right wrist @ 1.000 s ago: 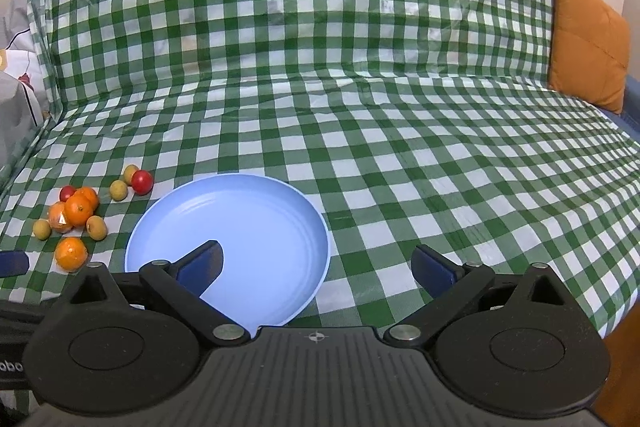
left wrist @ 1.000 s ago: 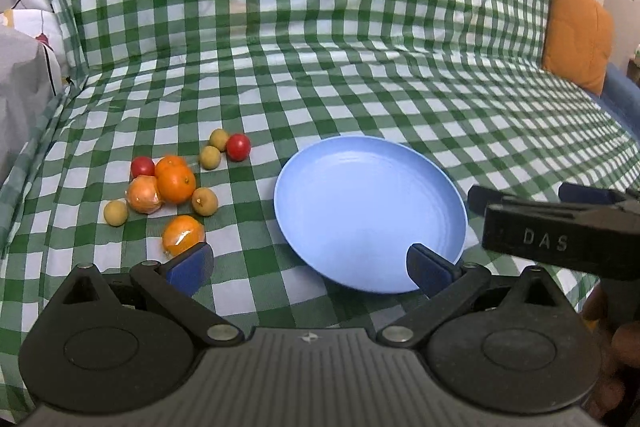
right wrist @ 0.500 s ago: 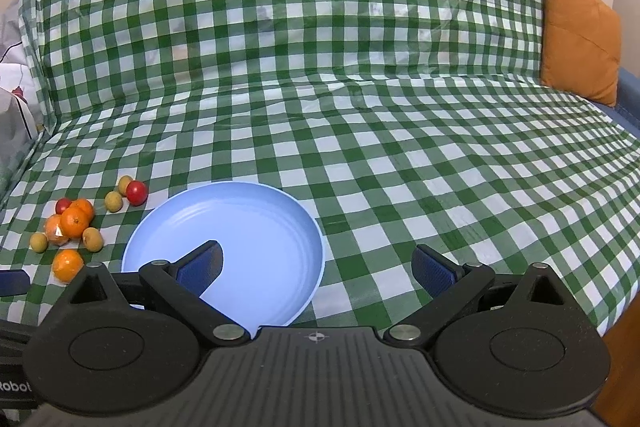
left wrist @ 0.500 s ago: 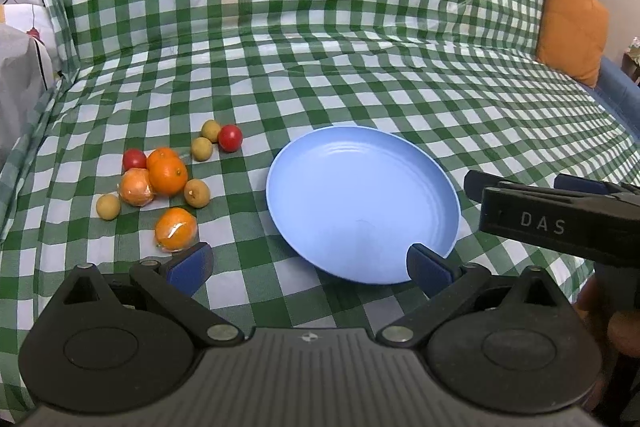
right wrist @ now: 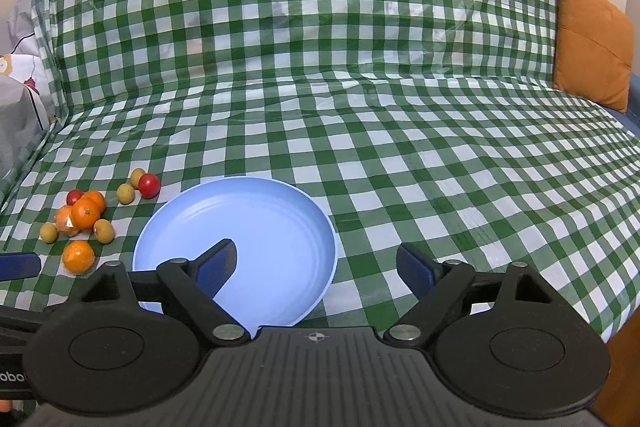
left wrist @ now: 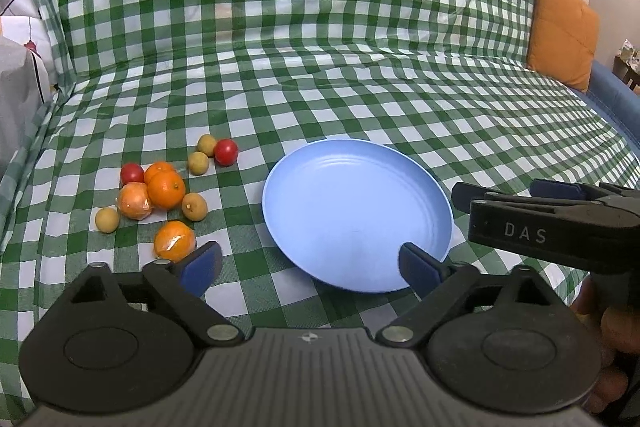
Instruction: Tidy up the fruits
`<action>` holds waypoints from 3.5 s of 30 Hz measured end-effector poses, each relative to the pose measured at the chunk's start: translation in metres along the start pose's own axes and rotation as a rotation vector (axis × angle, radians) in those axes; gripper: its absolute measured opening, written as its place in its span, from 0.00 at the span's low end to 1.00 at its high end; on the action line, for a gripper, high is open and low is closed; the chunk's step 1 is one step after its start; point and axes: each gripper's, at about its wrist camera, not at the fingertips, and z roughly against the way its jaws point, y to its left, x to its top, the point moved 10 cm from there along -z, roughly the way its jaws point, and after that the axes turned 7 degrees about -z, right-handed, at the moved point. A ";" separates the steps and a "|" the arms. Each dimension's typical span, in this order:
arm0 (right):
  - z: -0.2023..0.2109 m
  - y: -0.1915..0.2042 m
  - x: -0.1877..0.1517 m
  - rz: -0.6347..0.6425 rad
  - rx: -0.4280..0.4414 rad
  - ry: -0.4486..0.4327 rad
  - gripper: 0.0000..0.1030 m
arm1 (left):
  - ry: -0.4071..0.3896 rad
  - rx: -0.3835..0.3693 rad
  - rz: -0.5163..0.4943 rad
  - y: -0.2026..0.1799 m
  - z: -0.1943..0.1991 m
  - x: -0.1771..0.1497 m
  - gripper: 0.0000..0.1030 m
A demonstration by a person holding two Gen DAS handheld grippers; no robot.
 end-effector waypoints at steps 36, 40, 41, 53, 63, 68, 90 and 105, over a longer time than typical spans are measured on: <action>0.010 0.023 0.009 0.001 0.061 -0.048 0.49 | -0.131 -0.064 -0.163 0.001 0.041 0.030 0.22; 0.012 0.033 0.013 -0.009 0.086 -0.063 0.43 | -0.165 -0.064 -0.224 0.019 0.044 0.049 0.22; 0.013 0.036 0.015 -0.011 0.092 -0.068 0.41 | -0.169 -0.057 -0.229 0.027 0.042 0.052 0.22; 0.002 0.075 0.010 -0.039 0.208 -0.077 0.25 | -0.021 0.028 0.340 0.202 0.003 0.029 0.04; -0.024 0.159 -0.017 0.107 0.418 0.033 0.27 | 0.163 -0.029 0.494 0.238 -0.031 -0.006 0.05; -0.041 0.195 -0.035 0.164 0.457 0.100 0.39 | 0.199 -0.027 0.461 0.231 -0.046 -0.006 0.13; -0.096 0.233 -0.069 0.244 0.402 0.237 0.40 | 0.335 0.088 0.272 0.220 -0.100 -0.016 0.26; -0.032 0.187 -0.004 0.231 0.424 0.099 0.39 | 0.187 0.126 0.301 0.213 -0.046 0.005 0.26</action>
